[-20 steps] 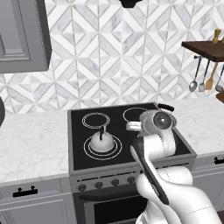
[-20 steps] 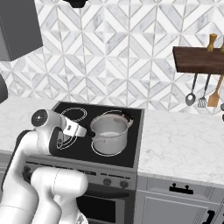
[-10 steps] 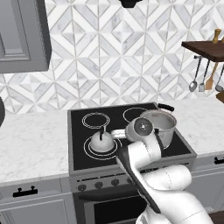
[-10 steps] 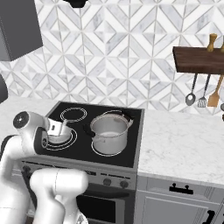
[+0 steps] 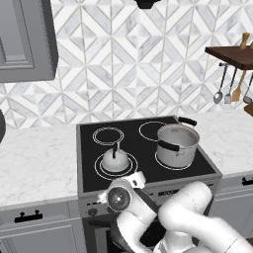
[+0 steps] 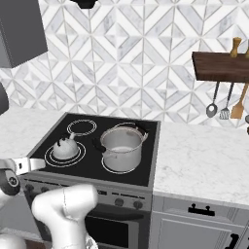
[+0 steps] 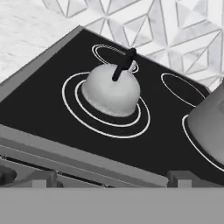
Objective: Pick the kettle from the counter and place it on a stove burner. Then turn the burner on.
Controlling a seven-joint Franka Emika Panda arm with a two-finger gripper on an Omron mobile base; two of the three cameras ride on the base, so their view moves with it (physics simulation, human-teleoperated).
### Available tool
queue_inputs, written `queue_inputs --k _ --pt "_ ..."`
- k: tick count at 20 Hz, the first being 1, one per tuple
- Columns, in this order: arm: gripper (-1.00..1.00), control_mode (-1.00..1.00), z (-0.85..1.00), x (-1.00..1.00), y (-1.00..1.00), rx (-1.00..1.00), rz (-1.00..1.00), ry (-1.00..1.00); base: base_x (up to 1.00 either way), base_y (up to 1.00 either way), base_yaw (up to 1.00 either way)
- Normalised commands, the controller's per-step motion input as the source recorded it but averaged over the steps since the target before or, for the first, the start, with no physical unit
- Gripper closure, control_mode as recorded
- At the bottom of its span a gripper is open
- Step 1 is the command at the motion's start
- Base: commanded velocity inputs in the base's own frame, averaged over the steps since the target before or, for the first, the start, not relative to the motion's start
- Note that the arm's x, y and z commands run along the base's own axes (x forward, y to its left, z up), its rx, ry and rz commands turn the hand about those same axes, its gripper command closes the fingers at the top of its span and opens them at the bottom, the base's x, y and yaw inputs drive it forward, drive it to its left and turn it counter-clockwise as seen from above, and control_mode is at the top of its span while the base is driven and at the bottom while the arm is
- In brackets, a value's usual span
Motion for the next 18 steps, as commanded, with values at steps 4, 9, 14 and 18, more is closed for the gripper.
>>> queue_inputs --k 4,9,14,18 --pt "-1.0 -1.0 -0.82 -0.52 1.0 -0.29 0.2 -0.14 0.0 0.0 0.0" --pt "-1.0 -1.0 -0.29 -0.2 0.43 -0.07 0.07 -0.38 0.0 0.0 0.0" --pt "-1.0 -1.0 -0.03 0.0 0.26 0.08 0.0 -0.16 0.0 0.0 0.0" --pt "-1.0 -1.0 -0.07 -0.08 0.53 0.2 0.0 0.0 0.0 0.0 0.0"
